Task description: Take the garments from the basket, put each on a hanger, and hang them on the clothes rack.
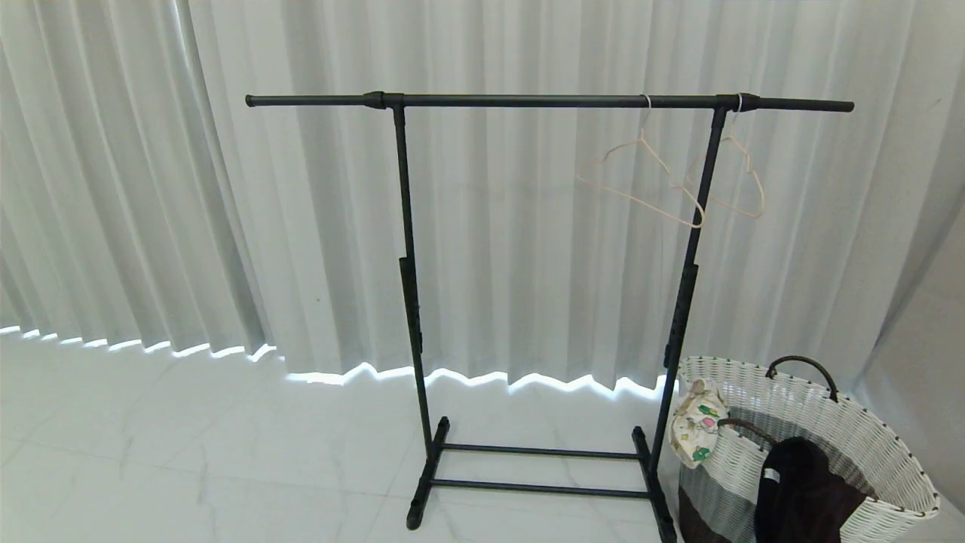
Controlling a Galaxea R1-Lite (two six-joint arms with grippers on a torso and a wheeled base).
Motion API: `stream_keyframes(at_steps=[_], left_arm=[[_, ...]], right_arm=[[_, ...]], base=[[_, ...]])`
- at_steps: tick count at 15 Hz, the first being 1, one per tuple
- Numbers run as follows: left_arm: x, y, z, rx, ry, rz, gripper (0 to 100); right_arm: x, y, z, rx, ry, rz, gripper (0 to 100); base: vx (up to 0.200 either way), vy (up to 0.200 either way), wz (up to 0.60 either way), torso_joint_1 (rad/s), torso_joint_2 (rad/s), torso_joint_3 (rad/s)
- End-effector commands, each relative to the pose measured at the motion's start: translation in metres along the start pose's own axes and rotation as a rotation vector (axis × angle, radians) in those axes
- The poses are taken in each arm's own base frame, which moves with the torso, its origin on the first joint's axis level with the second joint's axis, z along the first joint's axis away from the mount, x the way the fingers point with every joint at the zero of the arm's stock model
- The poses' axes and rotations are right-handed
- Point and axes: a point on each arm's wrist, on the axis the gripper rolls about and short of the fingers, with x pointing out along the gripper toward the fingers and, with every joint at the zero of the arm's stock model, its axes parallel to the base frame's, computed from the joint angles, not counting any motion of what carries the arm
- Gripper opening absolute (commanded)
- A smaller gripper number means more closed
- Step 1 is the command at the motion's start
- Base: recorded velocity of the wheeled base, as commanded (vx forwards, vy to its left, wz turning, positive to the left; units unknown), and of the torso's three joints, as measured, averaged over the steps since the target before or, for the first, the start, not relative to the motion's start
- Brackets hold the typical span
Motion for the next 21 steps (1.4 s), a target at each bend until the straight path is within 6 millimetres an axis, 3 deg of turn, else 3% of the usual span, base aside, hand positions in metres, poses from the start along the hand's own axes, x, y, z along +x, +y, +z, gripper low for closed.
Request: stream_keyframes(at_steps=[1, 9, 15, 21], left_arm=[[0.0, 0.0, 0.0002, -0.002, 0.001, 0.001, 100], [0.0001, 0.0, -0.0002, -0.002, 0.002, 0.002, 100], [0.0, 0.0, 0.0002, -0.002, 0.001, 0.002, 100], [0.0, 0.0, 0.0002, -0.002, 0.001, 0.002, 100]], right_arm=[[0.0, 0.0, 0.0, 0.002, 0.0, 0.002, 100], [0.0, 0.0, 0.0, -0.005, 0.0, 0.002, 100], [0.0, 0.0, 0.0, 0.028, 0.0, 0.002, 100], [0.0, 0.0, 0.0, 0.046, 0.0, 0.002, 100]], base=[[0.0, -0.2, 0.0, 0.002, 0.0, -0.002], [0.0, -0.2, 0.0, 0.004, 0.0, 0.002], [0.0, 0.0, 0.0, 0.0, 0.0, 0.0], [0.2, 0.0, 0.0, 0.006, 0.01, 0.004]])
